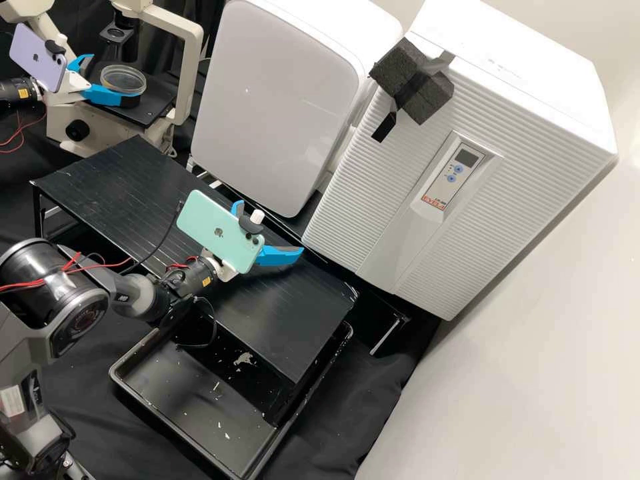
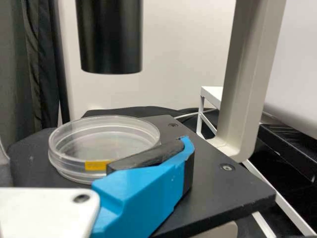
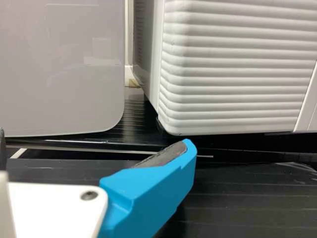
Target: Place the petri dish on the bench
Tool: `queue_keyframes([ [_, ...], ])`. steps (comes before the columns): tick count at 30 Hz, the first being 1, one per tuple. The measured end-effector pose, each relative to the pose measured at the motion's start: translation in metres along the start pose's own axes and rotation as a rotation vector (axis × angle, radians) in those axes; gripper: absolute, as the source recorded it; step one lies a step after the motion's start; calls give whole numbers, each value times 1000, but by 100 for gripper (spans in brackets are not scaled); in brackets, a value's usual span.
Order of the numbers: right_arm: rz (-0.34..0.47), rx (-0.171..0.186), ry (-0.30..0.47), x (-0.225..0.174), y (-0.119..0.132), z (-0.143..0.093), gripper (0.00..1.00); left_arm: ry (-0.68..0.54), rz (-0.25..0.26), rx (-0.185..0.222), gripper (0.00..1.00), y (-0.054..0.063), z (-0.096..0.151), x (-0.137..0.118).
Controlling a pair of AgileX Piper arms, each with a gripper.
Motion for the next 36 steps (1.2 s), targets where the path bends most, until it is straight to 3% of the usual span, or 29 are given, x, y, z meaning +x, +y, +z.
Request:
queue_keyframes([
  [13, 0, 0, 0, 0, 0, 0, 100, -8, 32, -12, 0, -5, 0, 3],
  [36, 0, 0, 0, 0, 0, 0, 100, 15, 38, -28, 0, -5, -5, 2],
])
